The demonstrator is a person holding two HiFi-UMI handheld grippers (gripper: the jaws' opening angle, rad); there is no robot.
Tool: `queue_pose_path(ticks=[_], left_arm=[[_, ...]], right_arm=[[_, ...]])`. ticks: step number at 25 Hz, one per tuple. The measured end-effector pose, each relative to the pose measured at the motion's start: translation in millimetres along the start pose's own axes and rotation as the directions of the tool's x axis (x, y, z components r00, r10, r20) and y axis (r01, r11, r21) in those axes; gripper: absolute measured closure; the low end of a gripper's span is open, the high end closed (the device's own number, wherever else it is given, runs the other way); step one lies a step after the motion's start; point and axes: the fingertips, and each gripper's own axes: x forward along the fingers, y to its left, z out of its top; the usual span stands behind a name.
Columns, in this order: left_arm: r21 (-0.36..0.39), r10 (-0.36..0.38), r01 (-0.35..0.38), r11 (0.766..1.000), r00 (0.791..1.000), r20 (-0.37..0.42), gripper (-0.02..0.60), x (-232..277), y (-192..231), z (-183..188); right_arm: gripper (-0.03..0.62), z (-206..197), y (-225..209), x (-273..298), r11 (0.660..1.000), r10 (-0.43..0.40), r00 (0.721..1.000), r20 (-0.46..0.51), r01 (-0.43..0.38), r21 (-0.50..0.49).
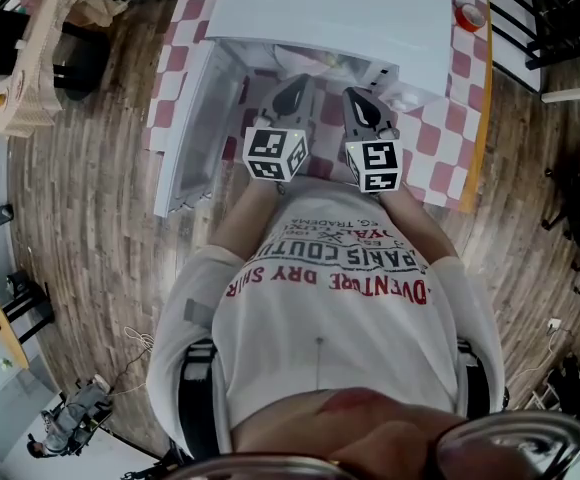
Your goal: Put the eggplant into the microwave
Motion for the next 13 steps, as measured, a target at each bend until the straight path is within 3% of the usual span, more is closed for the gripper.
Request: queue_pose_path(ticks=[13], left_arm=[[0.011,-0.013,0.013,1.000,1.000,0.008,0.546,4.1,-2.3,1.4]], right_arm=[[0.579,0.3,-1.9,2.2,1.000,0.013,1.000,0.000,-0.013,-0.007]])
